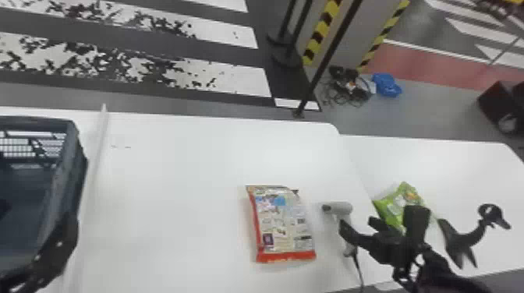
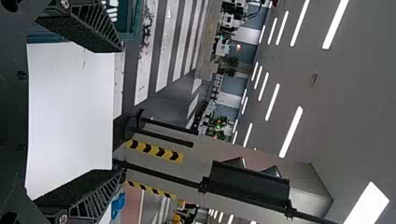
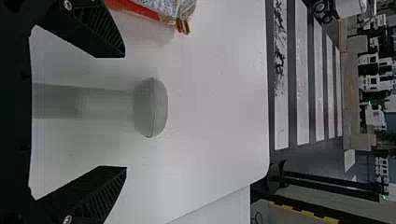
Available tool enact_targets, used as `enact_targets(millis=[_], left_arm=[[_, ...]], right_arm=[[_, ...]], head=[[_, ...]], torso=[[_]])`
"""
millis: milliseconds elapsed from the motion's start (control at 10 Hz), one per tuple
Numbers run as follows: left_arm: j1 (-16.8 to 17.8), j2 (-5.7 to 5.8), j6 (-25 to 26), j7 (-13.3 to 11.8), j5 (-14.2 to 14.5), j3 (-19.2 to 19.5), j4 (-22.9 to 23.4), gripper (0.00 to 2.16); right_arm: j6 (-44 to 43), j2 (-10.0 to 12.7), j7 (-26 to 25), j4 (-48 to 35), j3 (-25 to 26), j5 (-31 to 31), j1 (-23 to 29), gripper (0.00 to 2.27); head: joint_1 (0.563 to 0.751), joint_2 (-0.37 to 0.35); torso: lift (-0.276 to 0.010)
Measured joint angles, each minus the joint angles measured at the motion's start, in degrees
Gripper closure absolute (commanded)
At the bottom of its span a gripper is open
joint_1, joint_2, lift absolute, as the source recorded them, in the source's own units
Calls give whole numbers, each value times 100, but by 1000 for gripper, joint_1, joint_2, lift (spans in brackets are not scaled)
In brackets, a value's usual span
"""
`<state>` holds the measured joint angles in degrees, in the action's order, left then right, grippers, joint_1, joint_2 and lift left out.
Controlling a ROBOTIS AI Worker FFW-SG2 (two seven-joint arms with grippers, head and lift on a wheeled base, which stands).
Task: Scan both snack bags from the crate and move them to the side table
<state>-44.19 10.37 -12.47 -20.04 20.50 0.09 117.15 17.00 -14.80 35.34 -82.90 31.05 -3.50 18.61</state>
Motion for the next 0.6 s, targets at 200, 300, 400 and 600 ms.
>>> enact_targets(millis=[200, 300, 400, 600], left_arm=[[-11, 0, 19, 0, -16, 8, 39, 66], [-13, -2, 27, 0, -26, 8, 49, 66], [-14, -6, 31, 0, -35, 8, 52, 66], [-12, -4, 31, 0, -37, 9, 53, 66]], right_arm=[[-119, -71, 58, 358, -34, 8, -143, 66], [-136, -80, 65, 438, -86, 10, -172, 76], [-139, -93, 88, 555, -122, 20, -240, 110], [-139, -151, 113, 888, -187, 87, -418, 221]], head=[[695, -350], [695, -350], [695, -350], [695, -350]], torso=[[-29], [-29], [-29], [-29]])
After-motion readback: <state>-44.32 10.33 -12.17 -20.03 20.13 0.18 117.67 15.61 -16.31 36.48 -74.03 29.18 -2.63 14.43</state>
